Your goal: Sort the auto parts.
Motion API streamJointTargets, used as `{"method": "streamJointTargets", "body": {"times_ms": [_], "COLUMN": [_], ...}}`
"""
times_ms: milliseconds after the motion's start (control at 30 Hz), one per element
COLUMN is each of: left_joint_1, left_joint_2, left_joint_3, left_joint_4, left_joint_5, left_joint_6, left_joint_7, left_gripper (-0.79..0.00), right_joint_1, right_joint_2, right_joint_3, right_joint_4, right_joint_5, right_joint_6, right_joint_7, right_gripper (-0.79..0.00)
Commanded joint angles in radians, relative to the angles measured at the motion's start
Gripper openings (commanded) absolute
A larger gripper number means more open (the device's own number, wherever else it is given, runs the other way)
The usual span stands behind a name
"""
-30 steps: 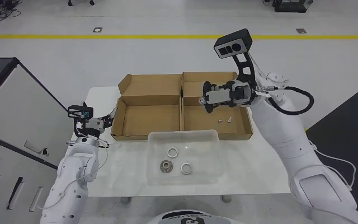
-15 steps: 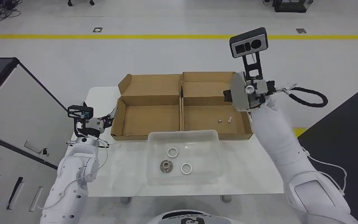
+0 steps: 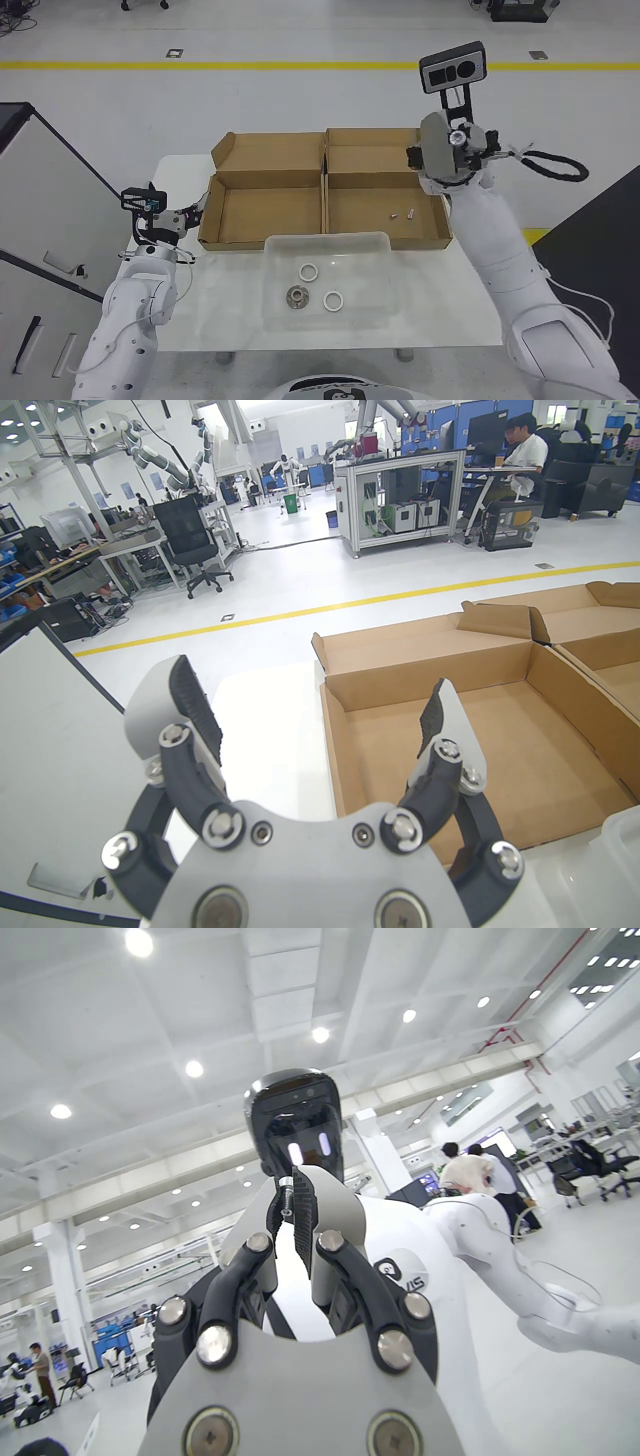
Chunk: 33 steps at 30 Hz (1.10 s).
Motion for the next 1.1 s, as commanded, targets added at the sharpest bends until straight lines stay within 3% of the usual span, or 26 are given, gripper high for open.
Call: {"method": "streamJointTargets", "body": {"times_ms": [0,167,300,700,1067], "left_joint_1": [0.000,0.000,0.000,0.000,0.000], "left_joint_2": [0.000,0.000,0.000,0.000,0.000], "left_joint_3": [0.000,0.000,0.000,0.000,0.000], "left_joint_4": [0.000,0.000,0.000,0.000,0.000], "left_joint_5": [0.000,0.000,0.000,0.000,0.000], "left_joint_6": [0.000,0.000,0.000,0.000,0.000], "left_joint_7": [0.000,0.000,0.000,0.000,0.000], "left_gripper": [0.000,0.000,0.000,0.000,0.000], "right_joint_1": [-0.003,0.000,-0.010,-0.046,-0.046], "right_joint_2": [0.000,0.005,0.004,-0.019,-0.023], "right_joint_3": [0.005,0.026,0.033,0.042,0.040], "right_joint_4": [-0.006,-0.014,-0.023,-0.023,-0.021], "right_joint_5": [-0.048,-0.193,-0.211,0.014,0.035], "right_joint_6": [0.003,0.005,0.011,0.034,0.043], "right_joint_7": [-0.009,-0.026,-0.034,-0.006,0.013], "right_gripper": [-0.785,-0.785,-0.785,-0.785,-0.785]}}
